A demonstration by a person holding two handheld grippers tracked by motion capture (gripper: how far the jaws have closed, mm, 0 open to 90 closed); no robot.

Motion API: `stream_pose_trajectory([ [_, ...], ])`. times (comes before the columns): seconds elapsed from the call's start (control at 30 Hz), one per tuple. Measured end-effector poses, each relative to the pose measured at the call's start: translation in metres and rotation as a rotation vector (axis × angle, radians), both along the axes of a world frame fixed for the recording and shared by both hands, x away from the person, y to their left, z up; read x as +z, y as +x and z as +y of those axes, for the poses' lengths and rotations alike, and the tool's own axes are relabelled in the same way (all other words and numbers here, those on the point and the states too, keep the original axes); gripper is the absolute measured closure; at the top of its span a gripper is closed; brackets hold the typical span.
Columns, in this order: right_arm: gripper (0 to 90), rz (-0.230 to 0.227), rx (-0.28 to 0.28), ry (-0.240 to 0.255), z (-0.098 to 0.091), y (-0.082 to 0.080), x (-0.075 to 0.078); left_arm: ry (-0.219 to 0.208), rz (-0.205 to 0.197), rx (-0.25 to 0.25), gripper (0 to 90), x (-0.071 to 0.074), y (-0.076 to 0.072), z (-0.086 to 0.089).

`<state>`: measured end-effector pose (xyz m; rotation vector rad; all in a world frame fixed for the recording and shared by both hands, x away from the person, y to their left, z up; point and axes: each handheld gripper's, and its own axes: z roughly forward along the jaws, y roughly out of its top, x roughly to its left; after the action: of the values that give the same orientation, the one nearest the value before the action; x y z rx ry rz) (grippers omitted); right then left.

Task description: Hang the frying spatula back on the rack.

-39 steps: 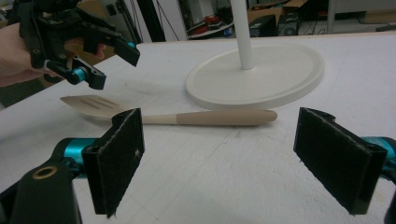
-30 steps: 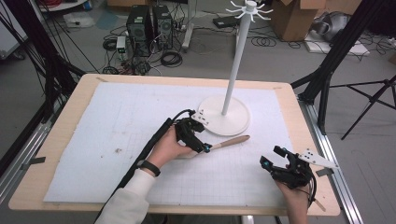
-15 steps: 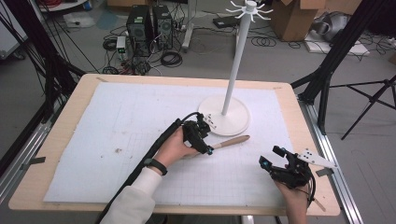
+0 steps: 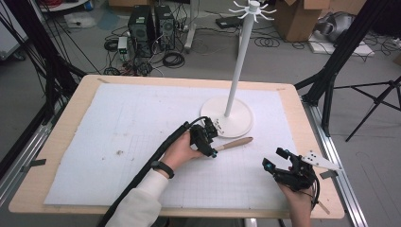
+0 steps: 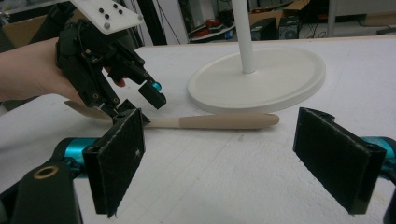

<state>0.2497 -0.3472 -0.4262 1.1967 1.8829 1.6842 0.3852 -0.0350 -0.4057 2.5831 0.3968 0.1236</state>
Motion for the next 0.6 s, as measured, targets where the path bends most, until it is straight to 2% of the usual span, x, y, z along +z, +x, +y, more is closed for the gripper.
stream_pose_trajectory([
  [0.13, 15.1, 0.000, -0.001, 0.002, -0.0008, -0.0003, 0.0000, 0.027, 0.013, 0.008, 52.1, -0.0031, 0.0012, -0.0004],
  [0.23, 15.1, 0.004, -0.001, 0.001, -0.0012, 0.0000, -0.0003, 0.023, 0.020, 0.006, 55.5, -0.0042, 0.0013, -0.0007],
  [0.37, 15.1, 0.001, -0.001, -0.002, -0.0008, 0.0006, -0.0006, 0.043, 0.028, 0.008, 57.0, -0.0073, 0.0023, -0.0016],
  [0.6, 15.1, 0.003, -0.001, 0.000, -0.0008, 0.0002, -0.0004, 0.031, 0.032, 0.023, 58.5, -0.0076, 0.0034, -0.0019],
])
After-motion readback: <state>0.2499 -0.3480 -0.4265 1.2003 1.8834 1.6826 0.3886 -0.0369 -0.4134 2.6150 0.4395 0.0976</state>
